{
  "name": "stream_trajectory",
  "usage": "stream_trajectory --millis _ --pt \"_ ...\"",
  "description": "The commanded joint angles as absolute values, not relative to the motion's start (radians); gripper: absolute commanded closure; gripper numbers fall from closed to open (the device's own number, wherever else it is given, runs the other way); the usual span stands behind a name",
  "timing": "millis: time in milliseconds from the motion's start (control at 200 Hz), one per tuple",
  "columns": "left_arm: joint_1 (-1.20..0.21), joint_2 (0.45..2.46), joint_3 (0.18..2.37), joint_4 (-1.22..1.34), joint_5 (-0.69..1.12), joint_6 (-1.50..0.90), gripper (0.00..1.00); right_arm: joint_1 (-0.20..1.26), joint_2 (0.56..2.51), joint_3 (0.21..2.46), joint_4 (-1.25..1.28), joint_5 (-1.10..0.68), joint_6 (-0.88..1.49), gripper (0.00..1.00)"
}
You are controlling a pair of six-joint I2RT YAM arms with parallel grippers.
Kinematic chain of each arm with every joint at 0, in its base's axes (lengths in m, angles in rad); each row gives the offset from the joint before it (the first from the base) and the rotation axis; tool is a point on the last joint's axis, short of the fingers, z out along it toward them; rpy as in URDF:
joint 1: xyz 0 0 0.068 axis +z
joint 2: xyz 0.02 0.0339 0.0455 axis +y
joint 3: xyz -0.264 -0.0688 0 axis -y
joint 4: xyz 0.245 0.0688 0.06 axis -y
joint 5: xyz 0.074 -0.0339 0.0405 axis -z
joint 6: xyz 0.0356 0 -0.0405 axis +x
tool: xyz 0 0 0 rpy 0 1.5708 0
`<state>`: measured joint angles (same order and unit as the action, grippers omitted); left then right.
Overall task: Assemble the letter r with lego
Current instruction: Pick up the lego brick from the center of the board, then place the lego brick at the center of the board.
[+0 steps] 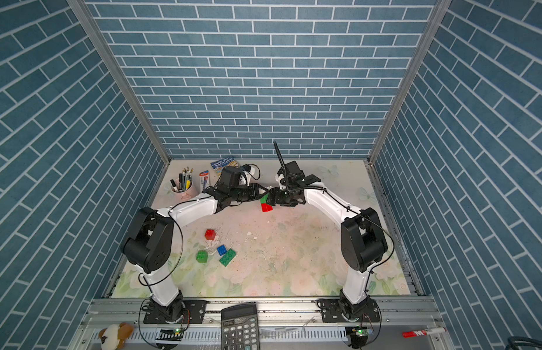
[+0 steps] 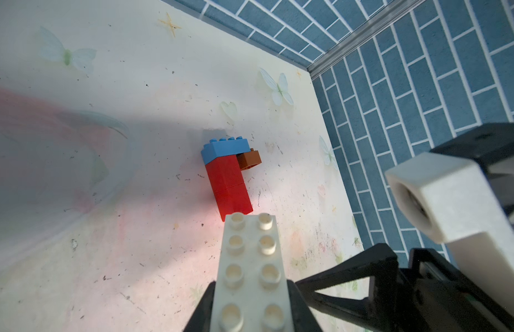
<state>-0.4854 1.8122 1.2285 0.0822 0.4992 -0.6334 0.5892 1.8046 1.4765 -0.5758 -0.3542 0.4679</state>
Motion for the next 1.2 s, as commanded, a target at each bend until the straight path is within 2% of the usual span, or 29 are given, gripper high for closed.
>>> stream_trajectory --millis 0,225,1195 --pt "-0.479 1.779 1.24 0.114 0.515 -0.653 0.79 0.596 1.827 1.503 -0.552 -0.376 0.453 0.38" --pt "-0.481 1.763 1.226 0.122 0.511 -0.671 0.79 0.603 1.836 1.503 -0.527 -0.4 0.457 0.44" --pt "-0.493 1.741 1.204 0.13 0.525 -0.696 0.76 0.612 1.877 1.569 -0.516 -0.417 0.432 0.44"
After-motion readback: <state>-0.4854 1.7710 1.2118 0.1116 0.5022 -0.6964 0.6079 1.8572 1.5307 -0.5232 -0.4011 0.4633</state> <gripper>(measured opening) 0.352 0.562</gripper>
